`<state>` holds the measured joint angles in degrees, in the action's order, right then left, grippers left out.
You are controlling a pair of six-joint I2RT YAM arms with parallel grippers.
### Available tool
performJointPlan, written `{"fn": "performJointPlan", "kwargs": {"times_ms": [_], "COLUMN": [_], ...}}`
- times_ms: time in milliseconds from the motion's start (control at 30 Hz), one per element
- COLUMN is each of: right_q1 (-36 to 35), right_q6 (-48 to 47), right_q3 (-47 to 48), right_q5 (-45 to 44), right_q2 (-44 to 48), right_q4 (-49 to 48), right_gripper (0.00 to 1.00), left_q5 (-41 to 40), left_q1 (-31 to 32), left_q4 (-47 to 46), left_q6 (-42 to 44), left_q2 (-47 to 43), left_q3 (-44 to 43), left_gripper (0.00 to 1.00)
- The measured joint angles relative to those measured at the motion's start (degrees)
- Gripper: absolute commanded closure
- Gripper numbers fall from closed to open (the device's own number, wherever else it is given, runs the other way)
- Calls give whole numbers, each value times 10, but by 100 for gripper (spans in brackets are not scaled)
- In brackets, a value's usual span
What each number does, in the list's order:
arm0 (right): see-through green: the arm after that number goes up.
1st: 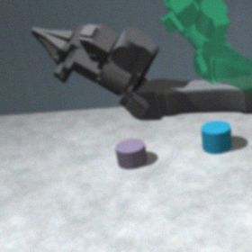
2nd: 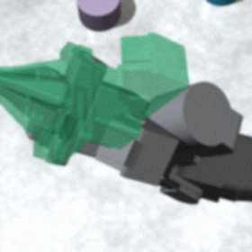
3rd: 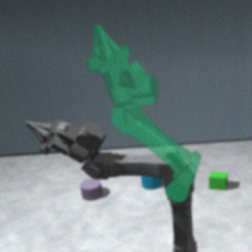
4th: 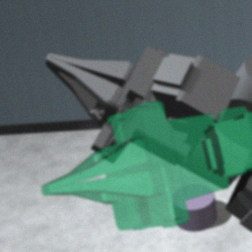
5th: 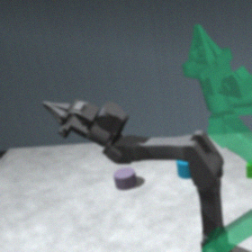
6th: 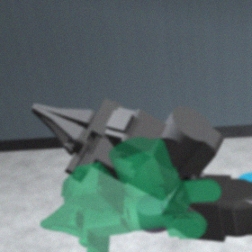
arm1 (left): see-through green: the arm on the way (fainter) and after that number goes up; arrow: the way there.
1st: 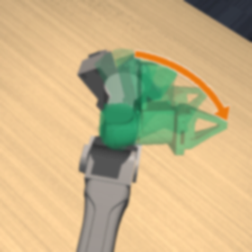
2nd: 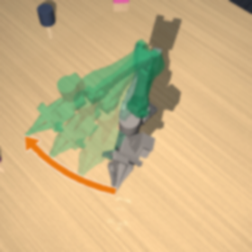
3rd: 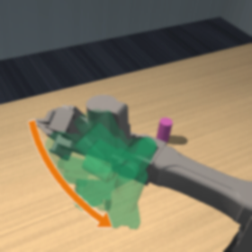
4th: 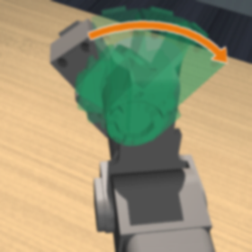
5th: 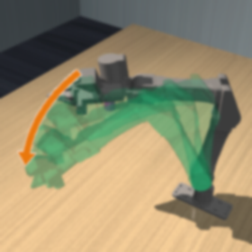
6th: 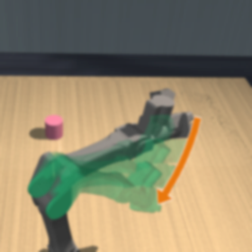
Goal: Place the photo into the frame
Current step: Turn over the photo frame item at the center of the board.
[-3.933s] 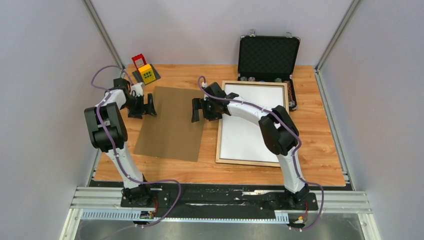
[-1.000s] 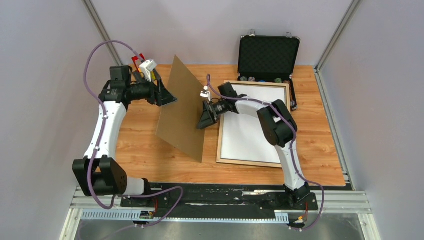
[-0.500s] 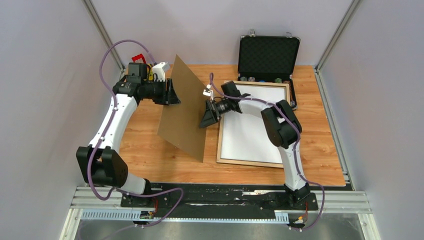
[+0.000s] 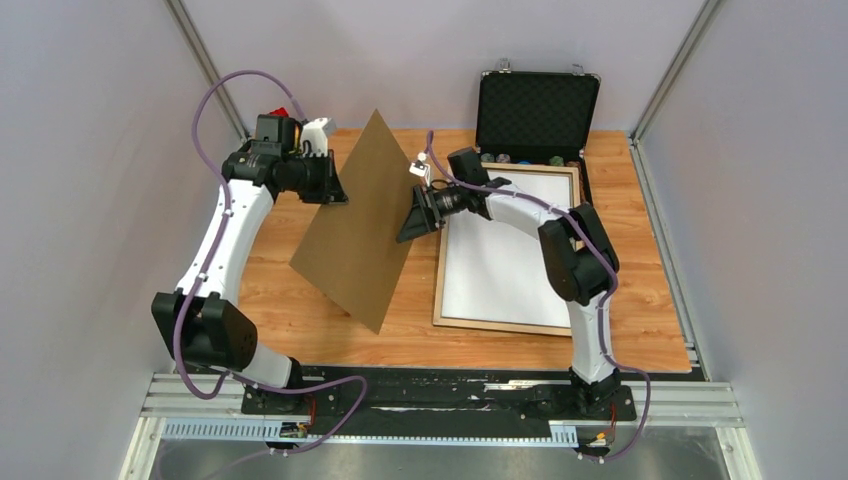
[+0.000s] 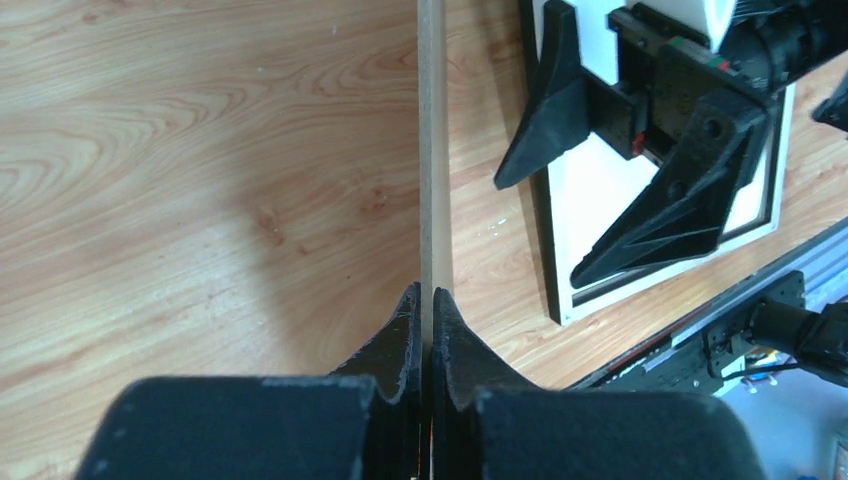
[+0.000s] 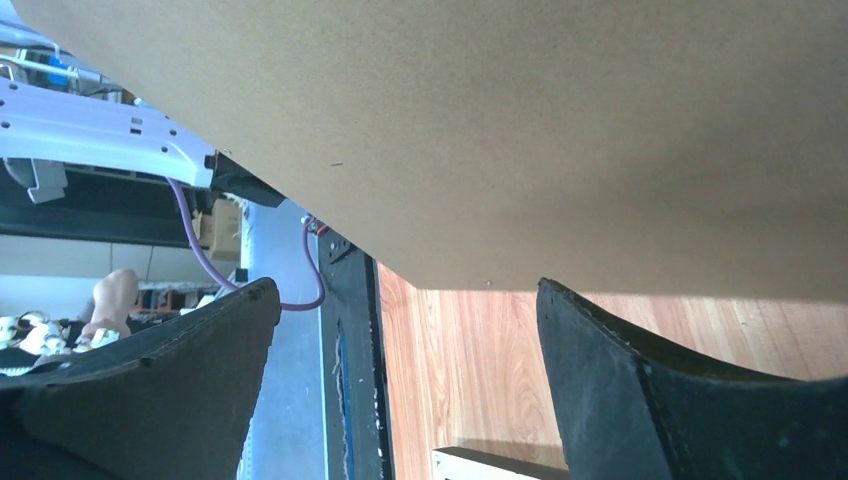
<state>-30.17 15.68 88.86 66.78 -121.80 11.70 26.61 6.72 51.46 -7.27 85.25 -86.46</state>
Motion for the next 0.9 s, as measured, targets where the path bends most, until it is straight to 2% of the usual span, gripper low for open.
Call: {"fn": "performJointPlan", "kwargs": {"times_ms": [433, 567, 667, 767, 900], "right_q1": [3, 5, 7, 10, 11], "right_q6": [59, 80, 99, 115, 137], "right_q3": [0, 0, 0, 1, 16], "right_q5": [-83, -102, -110, -112, -108], "right_q2": [87, 88, 88, 87, 84], "right_q4": [-1, -3, -7, -9, -12], "right_gripper": [1, 0, 0, 0, 0], "left_q5": [-107, -129, -133, -126, -100], "left_q1": [1, 1, 0, 1, 0], "left_q4": [79, 93, 94, 90, 83], "left_q6": [17, 27, 28, 27, 19], "left_q2": [0, 2, 4, 4, 4], "left_q3": [-75, -93, -97, -97, -97], "left_gripper": [99, 87, 73, 64, 48]}}
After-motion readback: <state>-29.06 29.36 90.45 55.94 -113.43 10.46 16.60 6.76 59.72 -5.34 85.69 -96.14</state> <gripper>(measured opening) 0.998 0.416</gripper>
